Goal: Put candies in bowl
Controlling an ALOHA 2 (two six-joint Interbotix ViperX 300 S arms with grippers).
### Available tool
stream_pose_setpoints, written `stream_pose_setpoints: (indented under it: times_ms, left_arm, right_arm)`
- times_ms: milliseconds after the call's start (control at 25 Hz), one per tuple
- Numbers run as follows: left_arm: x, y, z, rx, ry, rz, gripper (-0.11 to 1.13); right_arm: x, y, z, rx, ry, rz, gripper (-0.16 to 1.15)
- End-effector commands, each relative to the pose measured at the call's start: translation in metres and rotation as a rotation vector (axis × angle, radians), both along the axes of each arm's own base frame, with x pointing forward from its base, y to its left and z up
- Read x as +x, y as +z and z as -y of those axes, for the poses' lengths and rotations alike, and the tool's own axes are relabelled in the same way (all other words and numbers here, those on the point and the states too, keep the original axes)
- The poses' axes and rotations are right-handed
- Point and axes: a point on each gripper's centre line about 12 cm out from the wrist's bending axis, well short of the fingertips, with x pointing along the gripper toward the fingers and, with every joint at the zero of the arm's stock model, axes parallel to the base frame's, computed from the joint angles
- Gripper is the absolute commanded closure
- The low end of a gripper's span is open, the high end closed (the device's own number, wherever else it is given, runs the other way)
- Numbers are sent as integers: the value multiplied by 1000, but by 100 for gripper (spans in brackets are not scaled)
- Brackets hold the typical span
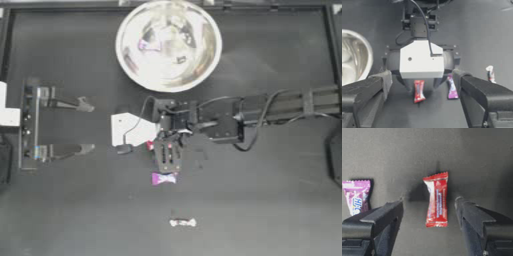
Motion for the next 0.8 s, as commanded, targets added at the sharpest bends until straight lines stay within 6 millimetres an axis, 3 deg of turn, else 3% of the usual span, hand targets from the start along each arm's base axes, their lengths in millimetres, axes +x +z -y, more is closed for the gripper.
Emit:
stream_pose_setpoints:
  times_ms: [40, 200, 560, 800]
  left_arm:
    - [1, 4, 0, -1, 1, 12, 0]
    - [1, 4, 0, -3, 0, 13, 0]
    - [1, 3, 1, -2, -3, 11, 0]
    - [0, 4, 1, -1, -5, 14, 0]
  right_arm:
    - [6, 15, 1, -4, -2, 40, 7]
    - [6, 12, 2, -4, -4, 32, 18]
    - [4, 8, 3, -4, -5, 20, 63]
    - [3, 22, 2, 0, -12, 51, 67]
